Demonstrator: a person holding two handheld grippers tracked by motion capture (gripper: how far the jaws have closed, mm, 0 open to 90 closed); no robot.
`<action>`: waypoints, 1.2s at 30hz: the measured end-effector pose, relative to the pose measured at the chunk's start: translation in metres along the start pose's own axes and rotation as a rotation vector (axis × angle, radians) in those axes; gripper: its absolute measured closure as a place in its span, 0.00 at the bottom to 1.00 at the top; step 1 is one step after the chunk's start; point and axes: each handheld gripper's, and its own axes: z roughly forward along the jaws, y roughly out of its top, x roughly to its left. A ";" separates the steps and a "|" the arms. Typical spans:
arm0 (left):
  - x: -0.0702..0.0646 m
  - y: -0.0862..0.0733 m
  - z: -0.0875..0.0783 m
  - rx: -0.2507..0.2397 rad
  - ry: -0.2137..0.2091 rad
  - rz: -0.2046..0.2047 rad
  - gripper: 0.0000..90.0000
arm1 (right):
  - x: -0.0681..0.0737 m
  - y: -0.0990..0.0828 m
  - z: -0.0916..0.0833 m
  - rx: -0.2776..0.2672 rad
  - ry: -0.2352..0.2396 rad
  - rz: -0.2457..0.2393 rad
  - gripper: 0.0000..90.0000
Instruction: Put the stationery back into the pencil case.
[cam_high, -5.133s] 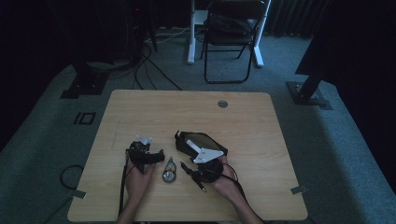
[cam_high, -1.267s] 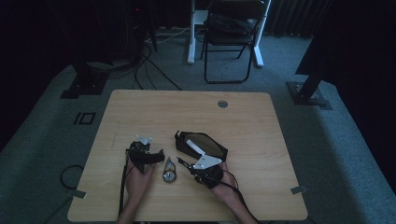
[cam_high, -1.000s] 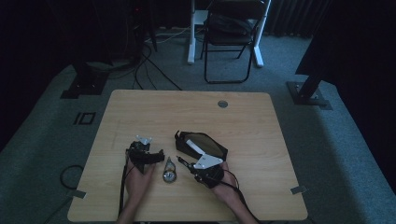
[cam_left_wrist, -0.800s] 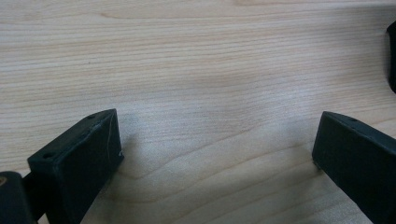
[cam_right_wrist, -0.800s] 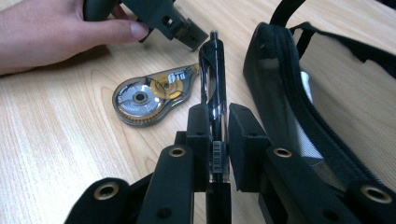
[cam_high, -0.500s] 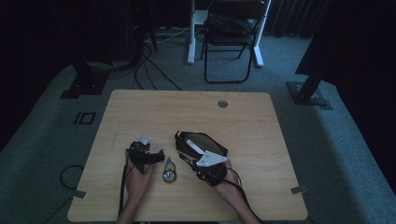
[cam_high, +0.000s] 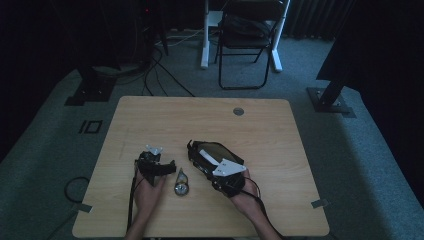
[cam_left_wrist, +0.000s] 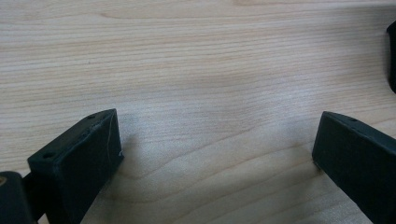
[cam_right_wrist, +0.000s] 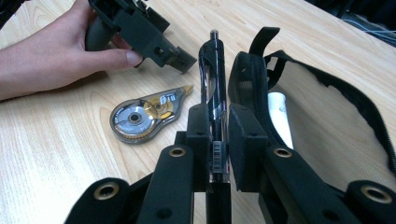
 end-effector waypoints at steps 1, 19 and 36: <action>0.000 0.000 0.000 0.000 0.000 0.000 0.02 | -0.001 0.001 -0.001 -0.002 -0.001 0.000 0.89; 0.000 0.000 0.000 0.000 0.000 0.000 0.02 | -0.012 0.009 -0.010 -0.032 -0.021 0.014 0.89; 0.000 0.000 0.000 0.000 0.000 0.000 0.02 | -0.025 0.010 -0.011 -0.043 -0.028 0.044 0.89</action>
